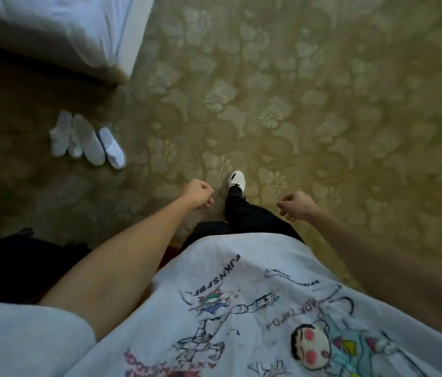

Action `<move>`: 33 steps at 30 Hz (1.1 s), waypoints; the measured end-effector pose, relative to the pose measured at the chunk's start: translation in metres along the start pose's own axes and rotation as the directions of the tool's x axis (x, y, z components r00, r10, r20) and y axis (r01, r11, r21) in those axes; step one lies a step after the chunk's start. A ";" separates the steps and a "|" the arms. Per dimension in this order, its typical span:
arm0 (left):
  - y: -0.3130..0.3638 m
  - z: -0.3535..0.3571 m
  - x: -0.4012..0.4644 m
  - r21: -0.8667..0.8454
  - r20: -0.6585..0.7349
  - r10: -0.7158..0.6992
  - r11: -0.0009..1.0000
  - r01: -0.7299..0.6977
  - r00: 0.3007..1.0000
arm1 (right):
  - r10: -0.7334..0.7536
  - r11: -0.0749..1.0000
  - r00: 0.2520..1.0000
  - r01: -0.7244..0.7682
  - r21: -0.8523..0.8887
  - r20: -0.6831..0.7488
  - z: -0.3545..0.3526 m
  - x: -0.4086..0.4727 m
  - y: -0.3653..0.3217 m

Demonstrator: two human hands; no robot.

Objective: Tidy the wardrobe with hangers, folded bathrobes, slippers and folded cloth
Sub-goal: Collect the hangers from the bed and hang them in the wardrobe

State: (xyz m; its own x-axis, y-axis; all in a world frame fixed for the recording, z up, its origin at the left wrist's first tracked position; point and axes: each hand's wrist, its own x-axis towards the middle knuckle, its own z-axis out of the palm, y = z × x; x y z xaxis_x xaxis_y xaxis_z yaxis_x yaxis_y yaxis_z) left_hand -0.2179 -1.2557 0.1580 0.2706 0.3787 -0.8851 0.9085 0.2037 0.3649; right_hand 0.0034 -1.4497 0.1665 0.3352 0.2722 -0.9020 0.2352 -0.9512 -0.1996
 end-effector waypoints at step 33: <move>0.446 -0.261 0.253 -0.111 -0.091 -0.091 0.991 0.081 0.992 | -0.281 0.942 0.956 0.260 -0.214 -0.078 -0.531 0.266 -0.368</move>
State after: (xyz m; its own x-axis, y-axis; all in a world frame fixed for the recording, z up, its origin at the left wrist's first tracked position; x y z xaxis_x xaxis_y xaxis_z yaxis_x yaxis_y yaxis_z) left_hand 0.1727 -0.8336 0.1726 0.1562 0.4395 -0.8846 0.8864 0.3327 0.3218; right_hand 0.4905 -0.9502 0.2027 0.3251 0.5393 -0.7768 0.5034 -0.7941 -0.3406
